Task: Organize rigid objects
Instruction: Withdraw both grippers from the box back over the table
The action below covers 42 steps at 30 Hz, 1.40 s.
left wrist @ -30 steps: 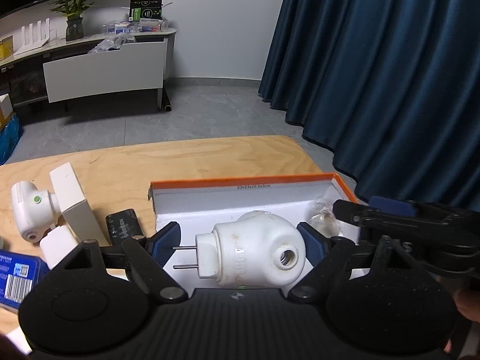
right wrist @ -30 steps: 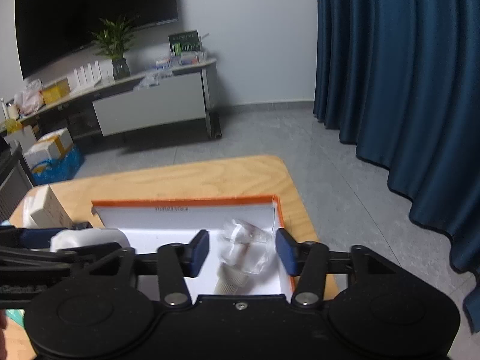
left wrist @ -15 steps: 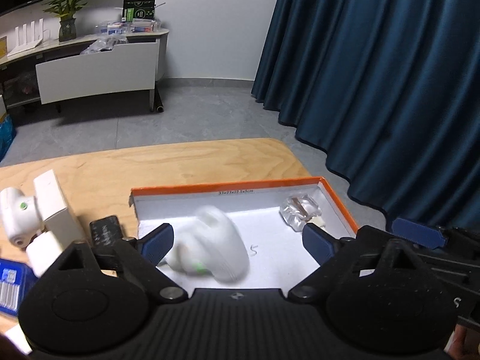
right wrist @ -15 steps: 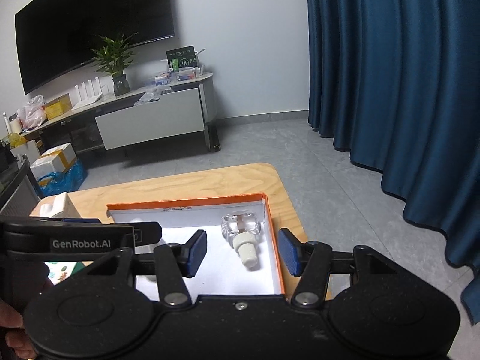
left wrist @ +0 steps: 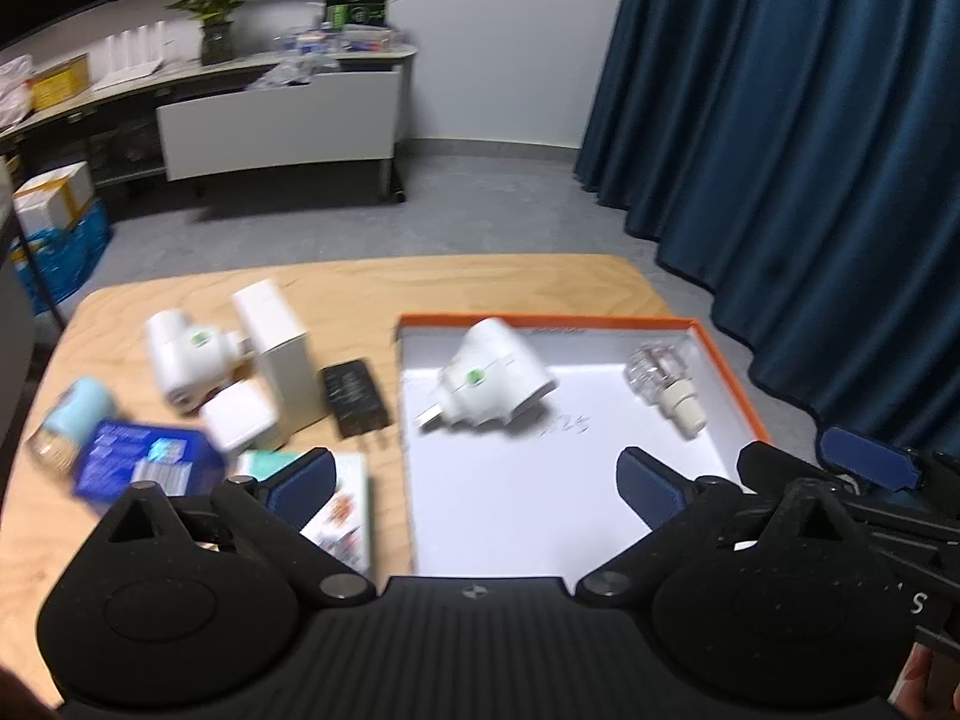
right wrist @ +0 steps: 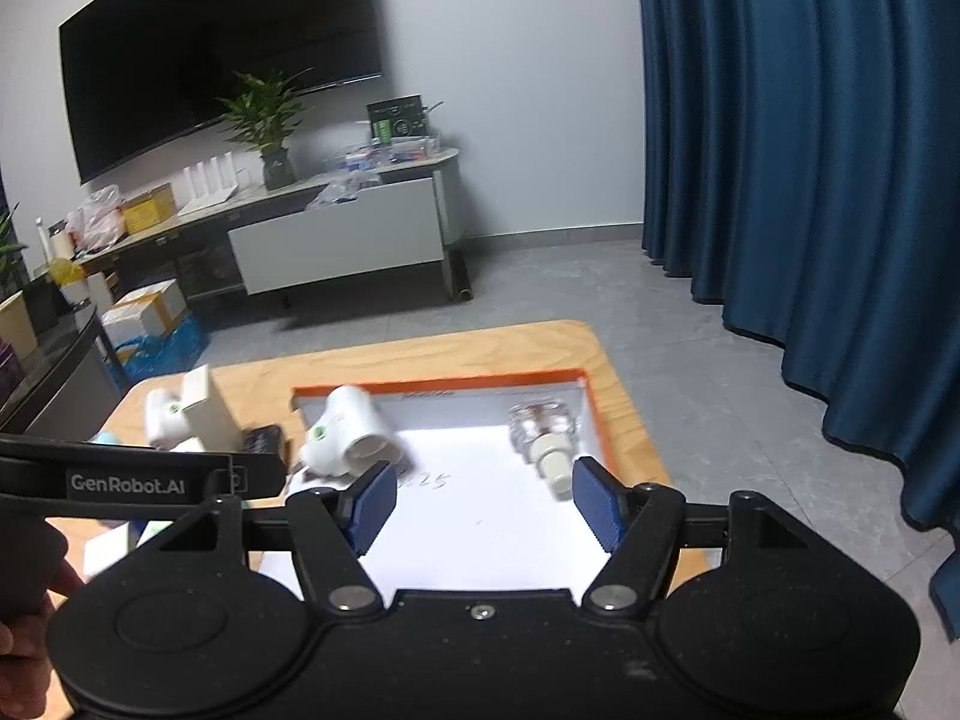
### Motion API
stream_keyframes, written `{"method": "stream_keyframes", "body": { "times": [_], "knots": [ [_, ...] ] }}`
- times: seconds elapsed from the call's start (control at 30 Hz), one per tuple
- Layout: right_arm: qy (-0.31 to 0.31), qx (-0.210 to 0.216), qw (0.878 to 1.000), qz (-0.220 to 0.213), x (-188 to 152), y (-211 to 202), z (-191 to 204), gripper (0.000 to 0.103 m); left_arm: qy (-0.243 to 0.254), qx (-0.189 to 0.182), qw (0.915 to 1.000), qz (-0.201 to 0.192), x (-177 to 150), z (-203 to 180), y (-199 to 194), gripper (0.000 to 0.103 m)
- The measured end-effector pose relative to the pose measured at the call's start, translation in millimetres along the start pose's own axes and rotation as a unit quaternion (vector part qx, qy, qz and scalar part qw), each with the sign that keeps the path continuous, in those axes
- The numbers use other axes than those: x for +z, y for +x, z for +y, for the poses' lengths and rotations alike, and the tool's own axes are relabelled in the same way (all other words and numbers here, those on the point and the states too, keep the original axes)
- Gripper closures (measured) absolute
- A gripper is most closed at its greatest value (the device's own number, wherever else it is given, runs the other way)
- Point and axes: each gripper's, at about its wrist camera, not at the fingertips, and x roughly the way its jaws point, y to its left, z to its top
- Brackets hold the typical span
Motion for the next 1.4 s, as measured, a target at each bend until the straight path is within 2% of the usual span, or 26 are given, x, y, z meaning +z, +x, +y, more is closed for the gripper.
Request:
{"method": "stream_keyframes", "body": {
  "times": [0.5, 1.4],
  "knots": [
    [-0.027, 0.036, 0.999, 0.018, -14.2, -9.3, 53.1, 0.023, -0.030, 0.048, 0.9984, -0.005, -24.8, 44.6, -31.1, 0.000],
    [-0.065, 0.093, 0.992, 0.051, -29.5, 5.5, 124.1, 0.023, -0.081, 0.083, 0.9932, -0.008, -53.5, 118.2, -51.0, 0.001]
  ]
}}
